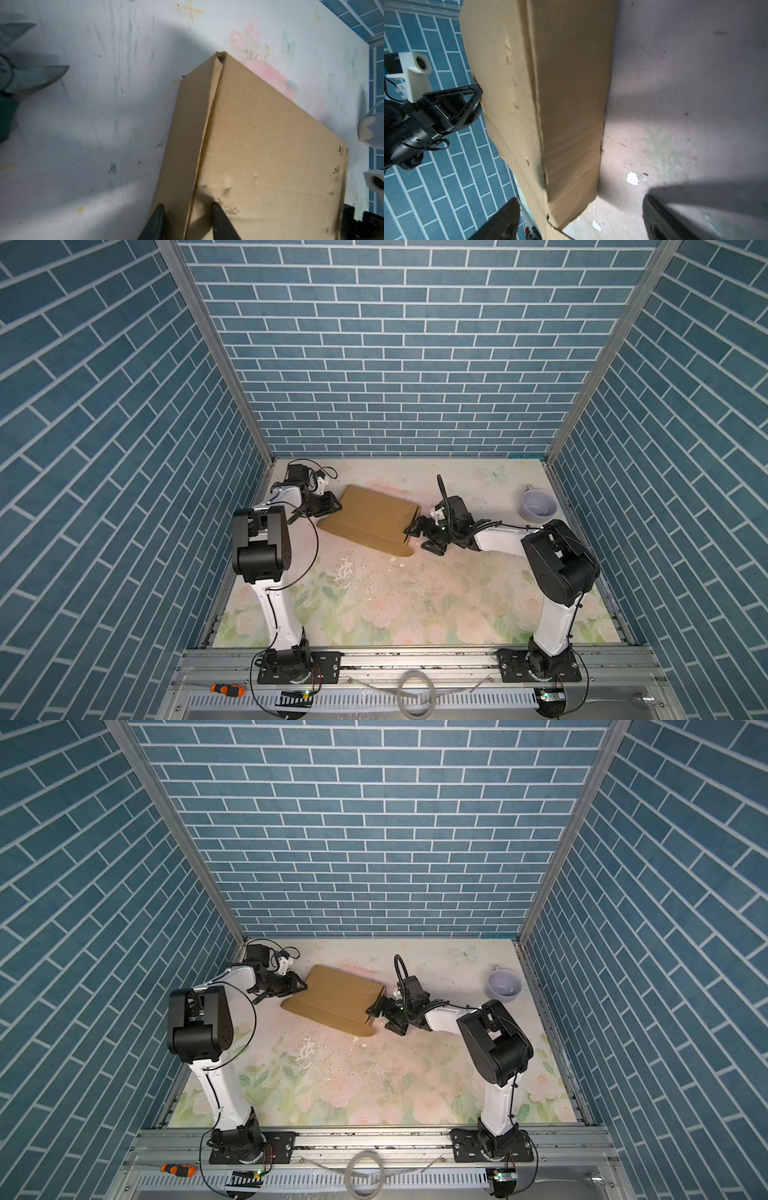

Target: Fold the paper box

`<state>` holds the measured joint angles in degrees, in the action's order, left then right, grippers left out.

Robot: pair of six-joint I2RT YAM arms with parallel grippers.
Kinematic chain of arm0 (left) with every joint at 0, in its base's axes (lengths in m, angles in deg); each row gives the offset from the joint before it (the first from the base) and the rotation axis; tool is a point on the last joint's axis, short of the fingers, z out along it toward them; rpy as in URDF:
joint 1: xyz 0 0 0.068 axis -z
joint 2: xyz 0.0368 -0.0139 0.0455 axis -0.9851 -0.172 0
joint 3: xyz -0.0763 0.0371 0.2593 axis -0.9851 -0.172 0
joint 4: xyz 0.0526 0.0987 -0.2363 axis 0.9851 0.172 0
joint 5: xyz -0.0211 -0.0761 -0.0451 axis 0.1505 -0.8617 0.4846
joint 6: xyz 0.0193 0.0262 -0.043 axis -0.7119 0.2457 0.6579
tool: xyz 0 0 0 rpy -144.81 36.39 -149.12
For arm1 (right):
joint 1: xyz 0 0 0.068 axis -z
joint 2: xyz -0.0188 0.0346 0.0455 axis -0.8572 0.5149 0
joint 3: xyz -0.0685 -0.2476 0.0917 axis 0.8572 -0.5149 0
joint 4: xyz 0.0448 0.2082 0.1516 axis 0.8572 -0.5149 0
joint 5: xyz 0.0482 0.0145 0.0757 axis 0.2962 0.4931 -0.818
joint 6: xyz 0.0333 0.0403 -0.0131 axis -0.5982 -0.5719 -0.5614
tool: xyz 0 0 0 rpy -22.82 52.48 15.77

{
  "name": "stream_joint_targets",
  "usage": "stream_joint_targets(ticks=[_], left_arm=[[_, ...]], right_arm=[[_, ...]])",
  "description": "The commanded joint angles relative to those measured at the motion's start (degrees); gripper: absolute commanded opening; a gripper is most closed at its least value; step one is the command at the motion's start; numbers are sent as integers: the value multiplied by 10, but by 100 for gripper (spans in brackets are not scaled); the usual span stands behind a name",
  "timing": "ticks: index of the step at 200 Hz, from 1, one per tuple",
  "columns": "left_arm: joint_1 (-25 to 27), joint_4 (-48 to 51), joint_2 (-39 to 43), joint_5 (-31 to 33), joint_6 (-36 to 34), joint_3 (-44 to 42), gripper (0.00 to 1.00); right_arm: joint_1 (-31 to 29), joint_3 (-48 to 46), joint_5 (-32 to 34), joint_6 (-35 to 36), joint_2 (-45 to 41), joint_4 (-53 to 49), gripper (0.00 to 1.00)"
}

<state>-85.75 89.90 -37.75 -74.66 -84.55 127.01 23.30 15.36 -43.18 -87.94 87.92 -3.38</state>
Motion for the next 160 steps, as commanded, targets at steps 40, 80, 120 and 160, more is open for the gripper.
stream_joint_targets(ticks=[40,80,120,160], left_arm=[[-9,85,-67,78,-9,-22,33],[-13,98,-71,85,-19,-18,31],[-16,104,-75,82,-21,-14,30],[-16,83,-63,66,-10,-27,33]], right_arm=[[-16,66,-5,-40,73,40,93],[-20,125,-21,-47,125,47,93],[-29,130,-67,-73,138,127,89],[-27,97,-64,-106,114,205,80]])
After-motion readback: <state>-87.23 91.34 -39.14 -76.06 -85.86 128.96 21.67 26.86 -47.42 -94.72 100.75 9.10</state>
